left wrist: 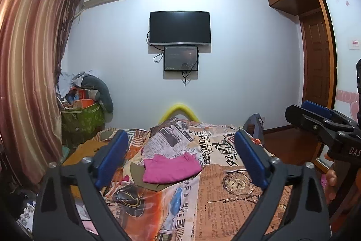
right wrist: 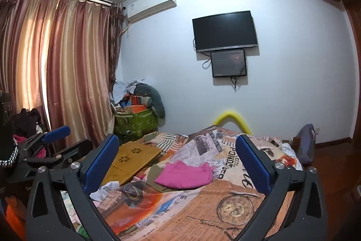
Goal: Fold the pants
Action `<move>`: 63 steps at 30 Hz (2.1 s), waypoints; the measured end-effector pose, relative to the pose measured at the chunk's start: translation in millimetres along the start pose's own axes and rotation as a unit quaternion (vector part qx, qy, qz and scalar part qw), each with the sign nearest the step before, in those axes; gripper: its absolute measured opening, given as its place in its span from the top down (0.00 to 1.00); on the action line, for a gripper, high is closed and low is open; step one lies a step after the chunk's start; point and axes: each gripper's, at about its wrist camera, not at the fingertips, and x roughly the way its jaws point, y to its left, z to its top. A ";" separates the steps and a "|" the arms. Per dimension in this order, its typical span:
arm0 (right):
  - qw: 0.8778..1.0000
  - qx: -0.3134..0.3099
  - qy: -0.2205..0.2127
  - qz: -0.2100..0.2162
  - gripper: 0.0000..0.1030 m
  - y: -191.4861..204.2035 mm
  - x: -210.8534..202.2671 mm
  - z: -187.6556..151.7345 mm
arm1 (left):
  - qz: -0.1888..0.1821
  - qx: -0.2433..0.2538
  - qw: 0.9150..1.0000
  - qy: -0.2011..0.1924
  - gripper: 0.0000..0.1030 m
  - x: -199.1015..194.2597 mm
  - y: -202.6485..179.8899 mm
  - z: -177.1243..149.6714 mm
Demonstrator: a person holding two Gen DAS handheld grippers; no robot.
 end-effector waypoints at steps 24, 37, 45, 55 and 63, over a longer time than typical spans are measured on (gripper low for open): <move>1.000 -0.014 0.016 -0.015 0.00 4.3 -6.2 -16.1 | -0.014 -0.007 1.000 0.002 0.01 1.1 0.8 -6.0; 0.999 -0.010 0.024 -0.018 0.00 2.7 -5.0 -15.0 | -0.016 -0.007 1.000 0.008 0.01 6.2 1.9 -10.2; 0.999 -0.011 0.022 -0.020 0.00 2.9 -4.5 -14.3 | -0.020 -0.011 1.000 0.007 0.01 6.9 1.0 -10.8; 0.999 -0.013 0.020 -0.024 0.00 1.2 -5.6 -14.0 | -0.025 -0.006 1.000 0.003 0.01 6.0 -5.7 -9.8; 0.999 -0.012 0.017 -0.026 0.00 -0.4 -8.3 -14.7 | -0.028 -0.007 1.000 0.004 0.00 5.7 -5.5 -9.4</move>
